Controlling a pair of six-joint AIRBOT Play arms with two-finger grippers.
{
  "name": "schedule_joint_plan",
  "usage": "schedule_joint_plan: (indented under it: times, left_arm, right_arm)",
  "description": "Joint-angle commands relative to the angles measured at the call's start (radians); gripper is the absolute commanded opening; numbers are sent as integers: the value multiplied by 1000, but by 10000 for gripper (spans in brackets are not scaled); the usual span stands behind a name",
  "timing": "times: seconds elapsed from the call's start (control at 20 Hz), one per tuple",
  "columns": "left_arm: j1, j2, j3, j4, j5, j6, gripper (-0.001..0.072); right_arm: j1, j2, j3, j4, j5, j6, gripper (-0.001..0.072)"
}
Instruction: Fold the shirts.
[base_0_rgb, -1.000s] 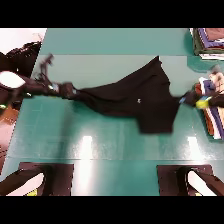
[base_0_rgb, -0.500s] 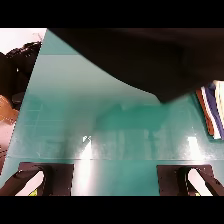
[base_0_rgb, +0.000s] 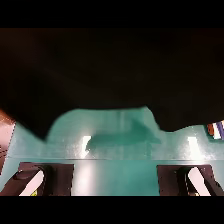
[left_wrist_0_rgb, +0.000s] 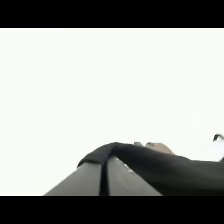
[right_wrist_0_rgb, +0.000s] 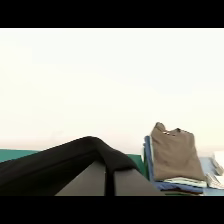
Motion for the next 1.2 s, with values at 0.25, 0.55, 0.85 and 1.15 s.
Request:
schedule_joint_plan:
  times: [0.25,0.55,0.85,1.15]
  left_arm:
    - [1,-29,-311,280,-118,-146,27]
    - [1,-318,-634,264,-181,-137,27]
    - [1,-678,-654,193,43,-72,27]
    - [1,-810,-642,-73,381,137,27]
  right_arm:
    - [-59,-107,-112,59,220,42,13]
    - [289,-528,-112,-182,412,148,13]
    - [435,-894,-112,-182,254,174,13]
    - [488,-996,-111,-175,-148,153,13]
